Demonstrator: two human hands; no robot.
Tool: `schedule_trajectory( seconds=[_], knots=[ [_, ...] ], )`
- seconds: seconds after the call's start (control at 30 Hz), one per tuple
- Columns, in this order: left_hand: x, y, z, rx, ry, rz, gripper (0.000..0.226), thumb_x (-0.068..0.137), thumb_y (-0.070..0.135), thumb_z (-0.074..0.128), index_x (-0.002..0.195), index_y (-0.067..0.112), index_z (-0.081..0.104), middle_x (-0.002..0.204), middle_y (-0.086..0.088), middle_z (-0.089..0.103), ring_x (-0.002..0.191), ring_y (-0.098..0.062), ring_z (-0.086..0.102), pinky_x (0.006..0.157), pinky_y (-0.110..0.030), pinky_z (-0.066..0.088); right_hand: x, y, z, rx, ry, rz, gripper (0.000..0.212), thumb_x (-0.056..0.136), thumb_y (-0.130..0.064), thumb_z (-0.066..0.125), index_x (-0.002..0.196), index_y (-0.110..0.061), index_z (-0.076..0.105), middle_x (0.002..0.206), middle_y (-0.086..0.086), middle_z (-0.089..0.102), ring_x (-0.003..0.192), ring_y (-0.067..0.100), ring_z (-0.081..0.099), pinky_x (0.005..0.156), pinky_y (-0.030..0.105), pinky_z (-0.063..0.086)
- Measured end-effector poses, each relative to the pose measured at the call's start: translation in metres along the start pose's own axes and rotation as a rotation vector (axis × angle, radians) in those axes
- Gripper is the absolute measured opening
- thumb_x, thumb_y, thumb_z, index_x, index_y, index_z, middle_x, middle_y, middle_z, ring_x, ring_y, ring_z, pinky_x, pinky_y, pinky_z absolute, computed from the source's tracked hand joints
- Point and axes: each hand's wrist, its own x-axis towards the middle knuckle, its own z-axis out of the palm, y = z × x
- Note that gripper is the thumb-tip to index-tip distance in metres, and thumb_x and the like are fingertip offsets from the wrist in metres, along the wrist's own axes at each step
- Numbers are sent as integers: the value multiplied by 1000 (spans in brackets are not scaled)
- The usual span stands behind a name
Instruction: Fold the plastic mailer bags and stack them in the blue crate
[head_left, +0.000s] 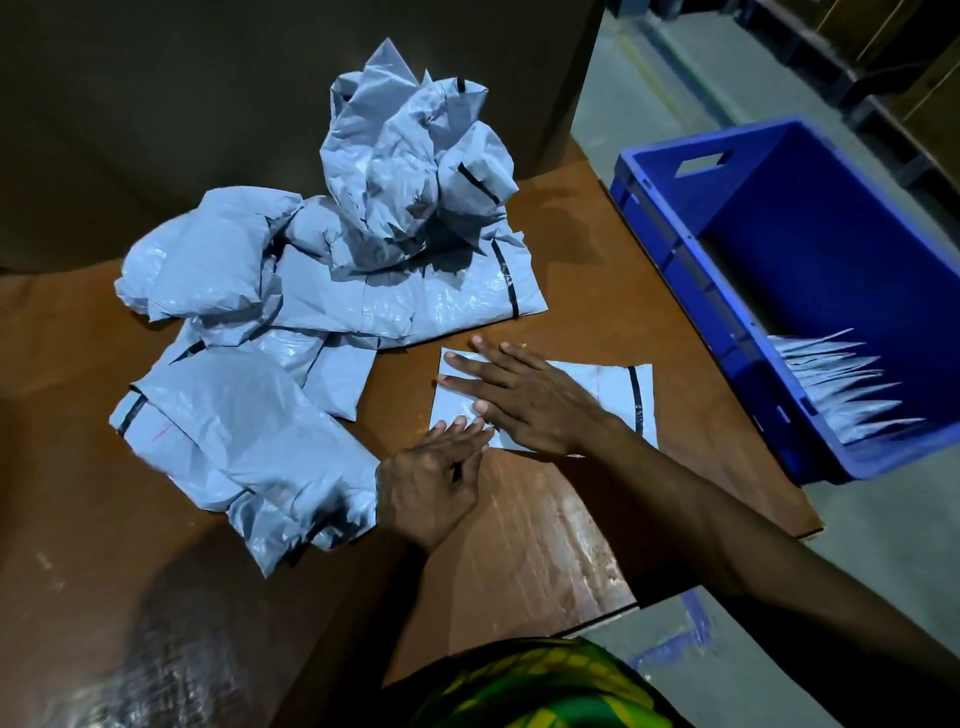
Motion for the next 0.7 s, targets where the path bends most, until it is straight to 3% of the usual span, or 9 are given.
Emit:
schedule_trajectory(
  seconds=[0.2, 0.27, 0.33, 0.4, 0.43, 0.5, 0.57, 0.63, 0.7],
  knots=[
    [3, 5, -5, 75, 37, 132, 24, 84, 19, 79, 106, 25, 84, 111, 4, 78, 106, -8, 72, 91, -24, 57, 3, 0, -2, -97, -7, -6, 52, 114, -44, 21, 166, -36, 18, 174, -10, 13, 162, 17, -1, 129, 46, 13],
    [8, 6, -10, 114, 18, 150, 19, 87, 26, 75, 104, 27, 84, 105, 5, 80, 98, -9, 75, 82, -24, 58, 3, 1, -5, -63, -23, -1, 54, 114, -47, 22, 166, -34, 18, 174, -11, 11, 161, 15, -2, 129, 45, 11],
    [14, 7, -12, 140, 19, 158, 17, 92, 30, 68, 99, 27, 83, 88, 5, 79, 79, -15, 74, 65, -25, 51, -4, 0, -10, 11, 13, 69, 56, 113, -49, 29, 165, -30, 27, 173, -10, 16, 161, 14, 1, 129, 45, 10],
    [25, 11, -10, 137, 61, 208, 17, 94, 25, 65, 98, 20, 81, 80, 1, 74, 69, -20, 68, 62, -29, 49, -20, 1, -14, -15, 109, 166, 56, 111, -53, 32, 161, -27, 38, 171, -7, 26, 161, 17, 10, 129, 47, 13],
    [31, 13, -6, 122, 89, 228, 19, 95, 23, 64, 102, 16, 80, 86, -2, 75, 75, -22, 69, 68, -32, 53, -31, 3, -17, -56, 141, 223, 57, 110, -55, 31, 160, -27, 40, 170, -6, 28, 161, 17, 13, 129, 48, 15],
    [42, 17, 9, 105, 59, 231, 36, 99, 28, 62, 128, 10, 72, 123, -10, 73, 115, -27, 68, 99, -38, 54, -53, 6, -22, -153, 172, 349, 60, 110, -57, 27, 161, -29, 37, 171, -4, 28, 160, 19, 16, 127, 51, 18],
    [49, 20, 26, 190, -125, 225, 65, 105, 42, 50, 157, 5, 39, 164, -16, 36, 156, -30, 27, 127, -46, 23, -70, 7, -23, -243, 168, 440, 60, 110, -58, 25, 163, -33, 31, 172, -3, 23, 160, 22, 17, 125, 53, 20],
    [51, 20, 39, 359, -249, 220, 78, 109, 54, 32, 164, 4, 10, 172, -18, 2, 160, -33, -2, 128, -57, 7, -81, 8, -19, -248, 159, 485, 59, 110, -59, 25, 164, -37, 27, 173, -4, 21, 160, 22, 17, 125, 53, 20],
    [50, 18, 43, 474, -299, 226, 77, 109, 56, 23, 165, 6, 2, 171, -23, -8, 159, -39, -9, 125, -64, 8, -87, 5, -11, -190, 174, 522, 58, 109, -60, 27, 164, -40, 24, 173, -6, 21, 161, 21, 15, 125, 52, 21]
  ],
)
